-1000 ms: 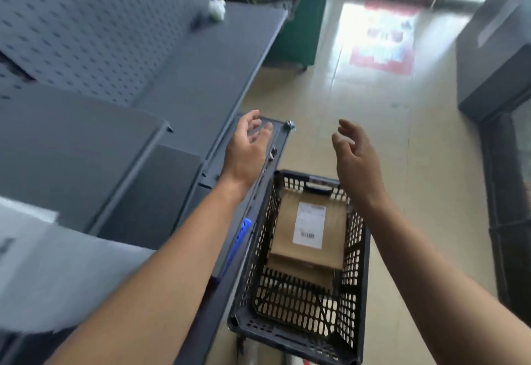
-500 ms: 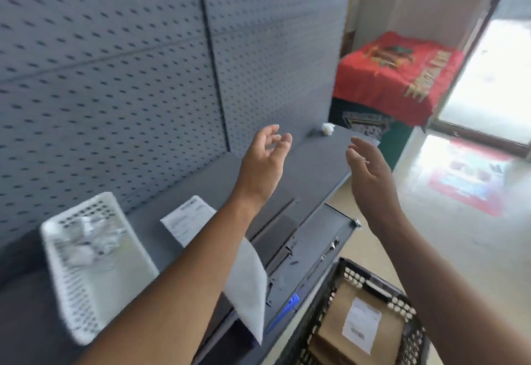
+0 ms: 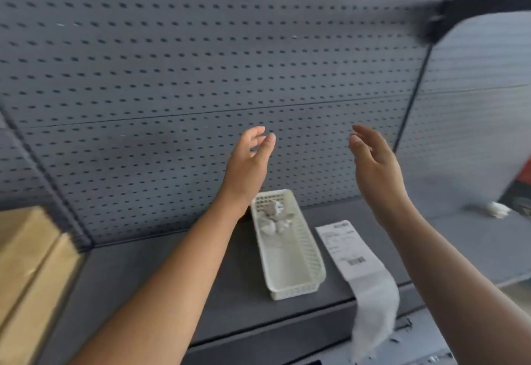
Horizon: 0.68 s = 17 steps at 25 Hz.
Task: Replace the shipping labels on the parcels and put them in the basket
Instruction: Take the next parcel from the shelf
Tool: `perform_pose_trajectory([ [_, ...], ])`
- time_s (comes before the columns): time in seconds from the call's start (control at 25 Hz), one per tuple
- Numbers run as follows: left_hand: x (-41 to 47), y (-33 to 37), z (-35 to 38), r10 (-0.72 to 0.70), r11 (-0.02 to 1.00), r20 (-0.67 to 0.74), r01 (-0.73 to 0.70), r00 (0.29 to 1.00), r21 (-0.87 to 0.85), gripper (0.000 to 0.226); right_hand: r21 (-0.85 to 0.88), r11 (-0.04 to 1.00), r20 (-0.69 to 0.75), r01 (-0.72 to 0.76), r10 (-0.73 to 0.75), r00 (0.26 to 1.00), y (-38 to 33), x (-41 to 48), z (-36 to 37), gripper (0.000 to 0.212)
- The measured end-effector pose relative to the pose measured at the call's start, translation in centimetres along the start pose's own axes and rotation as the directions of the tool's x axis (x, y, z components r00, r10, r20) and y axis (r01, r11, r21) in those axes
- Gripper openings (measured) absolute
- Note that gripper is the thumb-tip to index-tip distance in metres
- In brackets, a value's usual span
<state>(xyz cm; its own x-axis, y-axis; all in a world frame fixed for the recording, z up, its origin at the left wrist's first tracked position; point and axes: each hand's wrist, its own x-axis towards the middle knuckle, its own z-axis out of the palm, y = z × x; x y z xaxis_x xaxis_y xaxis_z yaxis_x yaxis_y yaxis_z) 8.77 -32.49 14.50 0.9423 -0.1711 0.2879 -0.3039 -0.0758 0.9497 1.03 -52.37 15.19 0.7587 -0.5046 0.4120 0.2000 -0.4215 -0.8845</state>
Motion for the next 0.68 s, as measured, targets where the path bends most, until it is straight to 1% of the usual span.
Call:
perform_pose_trajectory([
  [0.16,-0.9,0.0,-10.9,-0.018,0.999,-0.174,0.024,0.985,0.032,0.034,0.071,0.997,0.175,0.026,-0.039,0.984,-4.4,-1.9,8.7,0.039],
  [0.28,-2.8,0.1,-17.6,-0.012,0.997,-0.271,0.031,0.963,0.066,0.035,0.136,0.99,0.267,0.025,-0.061,0.962,-7.1,-3.9,14.3,0.039],
  [0.52,-7.9,0.3,-29.8,-0.017,0.986,-0.462,0.092,0.886,0.14,0.031,0.19,0.981,0.468,-0.023,-0.07,0.881,-11.9,-9.5,24.3,0.041],
  [0.68,-11.6,0.5,-36.7,-0.015,0.965,-0.538,0.152,0.843,0.212,0.037,0.175,0.983,0.574,-0.057,-0.055,0.817,-14.0,-13.5,29.2,0.043],
])
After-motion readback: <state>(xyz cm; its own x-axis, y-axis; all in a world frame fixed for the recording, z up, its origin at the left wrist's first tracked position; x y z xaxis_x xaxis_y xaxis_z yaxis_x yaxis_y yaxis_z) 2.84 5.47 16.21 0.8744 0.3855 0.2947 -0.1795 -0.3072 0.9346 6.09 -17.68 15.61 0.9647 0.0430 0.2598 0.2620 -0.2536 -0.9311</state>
